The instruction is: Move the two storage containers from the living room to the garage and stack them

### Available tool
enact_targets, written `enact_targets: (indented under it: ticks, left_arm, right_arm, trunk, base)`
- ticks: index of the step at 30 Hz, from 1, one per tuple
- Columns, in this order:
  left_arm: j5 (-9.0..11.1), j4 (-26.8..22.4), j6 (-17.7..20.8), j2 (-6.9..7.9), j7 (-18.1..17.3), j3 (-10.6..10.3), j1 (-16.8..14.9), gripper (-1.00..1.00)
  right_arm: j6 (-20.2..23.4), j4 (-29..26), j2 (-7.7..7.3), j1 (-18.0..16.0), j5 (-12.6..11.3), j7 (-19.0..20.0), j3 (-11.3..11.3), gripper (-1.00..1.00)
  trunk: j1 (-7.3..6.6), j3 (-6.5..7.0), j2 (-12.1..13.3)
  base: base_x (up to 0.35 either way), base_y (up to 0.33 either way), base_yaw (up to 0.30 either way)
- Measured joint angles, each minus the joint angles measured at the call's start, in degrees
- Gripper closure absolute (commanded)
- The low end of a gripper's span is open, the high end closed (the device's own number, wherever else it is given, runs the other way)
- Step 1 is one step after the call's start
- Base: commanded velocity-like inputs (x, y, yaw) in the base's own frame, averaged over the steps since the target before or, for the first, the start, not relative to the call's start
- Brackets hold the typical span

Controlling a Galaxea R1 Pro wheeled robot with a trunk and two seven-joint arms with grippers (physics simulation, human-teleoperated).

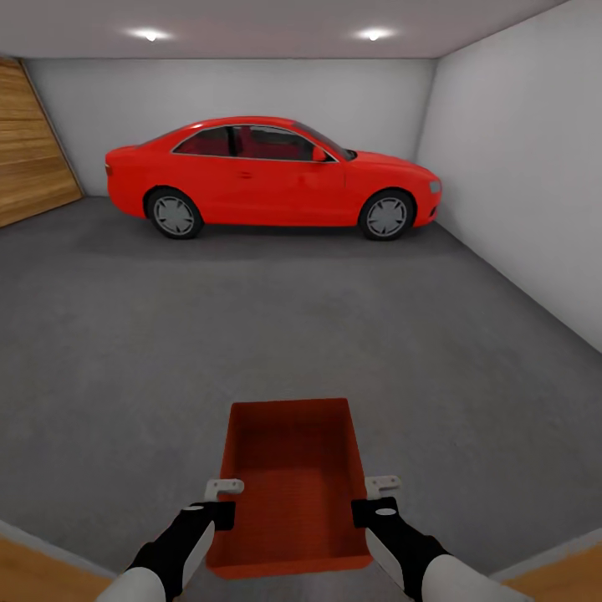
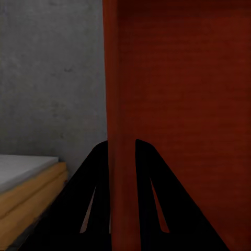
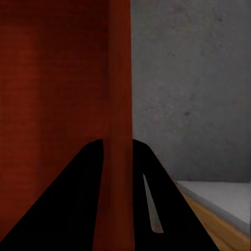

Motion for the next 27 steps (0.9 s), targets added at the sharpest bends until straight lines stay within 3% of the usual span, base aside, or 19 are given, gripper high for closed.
enact_targets:
  ticks: [27]
  left_arm:
    - [0.0,0.0,0.0,0.00,0.0,0.0,0.0,1.00]
  right_arm:
    - [0.0,0.0,0.00,0.0,0.0,0.0,0.0,1.00]
  trunk:
    - [0.00,0.00,0.0]
  base:
    - [0.323,0.000,0.000]
